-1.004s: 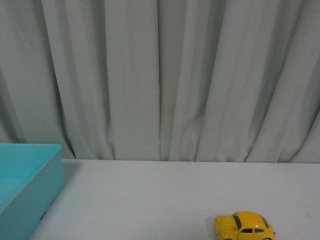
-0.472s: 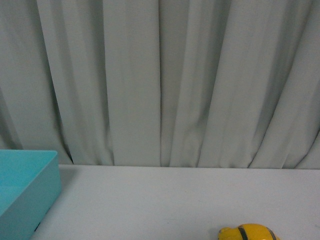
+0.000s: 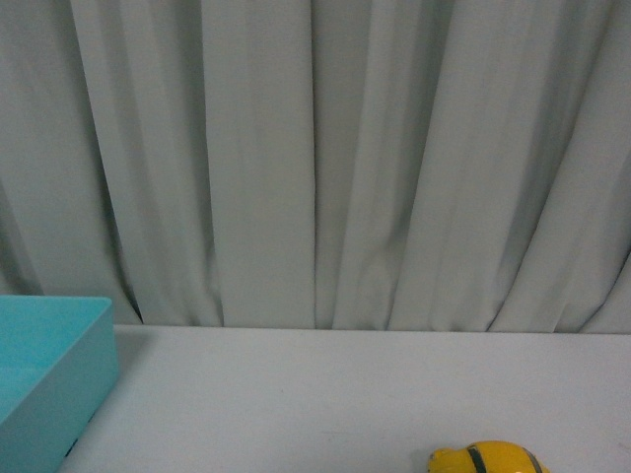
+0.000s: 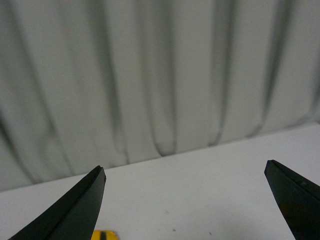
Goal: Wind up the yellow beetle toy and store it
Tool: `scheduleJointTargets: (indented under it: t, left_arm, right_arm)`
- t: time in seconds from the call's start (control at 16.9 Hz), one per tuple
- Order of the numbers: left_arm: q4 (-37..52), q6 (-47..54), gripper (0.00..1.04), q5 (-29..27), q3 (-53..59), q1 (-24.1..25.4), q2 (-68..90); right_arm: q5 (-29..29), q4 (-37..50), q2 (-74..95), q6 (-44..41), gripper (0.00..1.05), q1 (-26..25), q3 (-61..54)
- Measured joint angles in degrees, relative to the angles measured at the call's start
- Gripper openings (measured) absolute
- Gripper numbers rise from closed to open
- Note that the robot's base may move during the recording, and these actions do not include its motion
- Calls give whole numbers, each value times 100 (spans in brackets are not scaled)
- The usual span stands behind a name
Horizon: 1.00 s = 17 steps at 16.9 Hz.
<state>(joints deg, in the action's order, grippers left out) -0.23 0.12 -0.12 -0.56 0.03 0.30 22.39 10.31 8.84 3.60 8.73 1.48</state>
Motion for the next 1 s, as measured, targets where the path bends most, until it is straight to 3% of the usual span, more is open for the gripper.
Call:
scheduleJointTargets:
  t: [0.06, 0.12, 0.18, 0.24, 0.41, 0.65, 0.83, 1.0]
  left_arm:
    - [7, 4, 98, 15, 0, -2, 0]
    - [4, 4, 98, 7, 0, -4, 0]
    - [7, 4, 98, 4, 0, 0, 0]
    - [0, 4, 98, 7, 0, 0, 0]
    - [4, 4, 98, 11, 0, -4, 0]
    - [-2, 2, 98, 9, 0, -4, 0]
    - [-2, 2, 98, 9, 0, -4, 0]
    - [-2, 2, 98, 7, 0, -4, 0]
  right_arm:
    - [1202, 531, 669, 157, 98, 387, 37]
    - [2238, 1043, 1196, 153, 98, 343, 37]
    - [2946, 1558, 1596, 131, 98, 151, 39]
    - [3257, 2317, 2179, 70, 98, -208, 144]
    - [1860, 3521, 3679, -199, 98, -1097, 957]
    - [-352, 4009, 5473, -566, 98, -1976, 2243]
    - [-2728, 3279, 7130, -1587, 98, -2004, 3825]
    - [-3742, 2472, 7912, -2465, 98, -2004, 4623]
